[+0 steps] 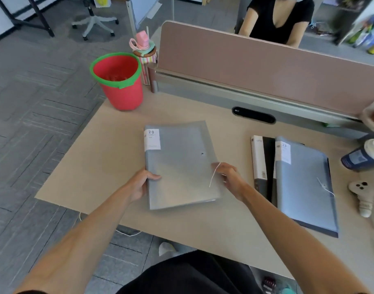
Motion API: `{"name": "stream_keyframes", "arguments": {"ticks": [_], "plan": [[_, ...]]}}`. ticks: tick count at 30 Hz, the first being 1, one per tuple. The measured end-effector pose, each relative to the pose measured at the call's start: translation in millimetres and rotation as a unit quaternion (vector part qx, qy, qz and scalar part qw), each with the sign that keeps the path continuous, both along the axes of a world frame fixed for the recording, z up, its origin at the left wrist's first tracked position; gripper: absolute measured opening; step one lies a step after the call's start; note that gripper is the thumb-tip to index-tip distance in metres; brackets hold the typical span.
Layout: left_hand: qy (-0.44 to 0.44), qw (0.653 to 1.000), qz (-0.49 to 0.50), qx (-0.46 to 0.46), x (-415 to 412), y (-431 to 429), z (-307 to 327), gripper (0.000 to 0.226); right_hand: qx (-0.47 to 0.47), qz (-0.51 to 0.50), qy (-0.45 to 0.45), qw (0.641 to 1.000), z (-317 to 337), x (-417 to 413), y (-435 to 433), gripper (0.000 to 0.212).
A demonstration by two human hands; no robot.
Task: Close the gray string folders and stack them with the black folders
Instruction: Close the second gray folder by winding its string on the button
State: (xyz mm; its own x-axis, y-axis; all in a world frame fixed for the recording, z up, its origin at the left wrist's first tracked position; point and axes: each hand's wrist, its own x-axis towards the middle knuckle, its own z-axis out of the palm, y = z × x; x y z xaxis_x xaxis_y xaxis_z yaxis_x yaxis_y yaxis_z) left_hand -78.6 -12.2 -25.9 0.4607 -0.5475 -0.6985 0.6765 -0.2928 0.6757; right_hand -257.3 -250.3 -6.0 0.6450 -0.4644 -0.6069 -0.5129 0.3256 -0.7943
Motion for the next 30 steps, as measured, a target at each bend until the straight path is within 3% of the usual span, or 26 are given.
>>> {"name": "stream_keyframes", "arguments": {"ticks": [4,11,13,16,18,20,23,25,28,30], "plan": [[-0.005,0.995,-0.067,0.078,-3,13,-29,0.067,-0.001,0.025,0.062,0.998,-23,-11,4,0.033],[-0.233,0.956,-0.04,0.176,-3,5,-33,0.08,-0.04,-0.03,0.083,0.995,-38,9,-6,0.024],[-0.342,0.903,-0.092,0.241,-1,1,-32,0.08,-0.073,-0.014,0.091,0.993,-38,17,-13,0.026],[-0.492,0.785,-0.221,0.305,-4,-9,-28,0.085,-0.169,0.066,0.101,0.978,-41,26,-22,0.022],[-0.561,0.707,-0.3,0.309,-6,-22,-26,0.081,-0.255,0.153,0.163,0.941,-42,28,-27,0.025],[-0.575,0.669,-0.37,0.29,-8,-38,-28,0.074,-0.337,0.255,0.229,0.877,-40,24,-33,0.028],[-0.542,0.652,-0.449,0.281,-14,-55,-38,0.074,-0.441,0.361,0.255,0.781,-39,12,-38,0.026],[-0.507,0.66,-0.48,0.277,-16,-62,-46,0.089,-0.483,0.384,0.236,0.751,-39,2,-42,0.018],[-0.493,0.667,-0.49,0.269,-16,-62,-54,0.109,-0.472,0.392,0.187,0.767,-41,-5,-51,0.013],[-0.499,0.675,-0.474,0.268,-16,-62,-55,0.111,-0.419,0.388,0.149,0.807,-41,-2,-55,0.015]]}}
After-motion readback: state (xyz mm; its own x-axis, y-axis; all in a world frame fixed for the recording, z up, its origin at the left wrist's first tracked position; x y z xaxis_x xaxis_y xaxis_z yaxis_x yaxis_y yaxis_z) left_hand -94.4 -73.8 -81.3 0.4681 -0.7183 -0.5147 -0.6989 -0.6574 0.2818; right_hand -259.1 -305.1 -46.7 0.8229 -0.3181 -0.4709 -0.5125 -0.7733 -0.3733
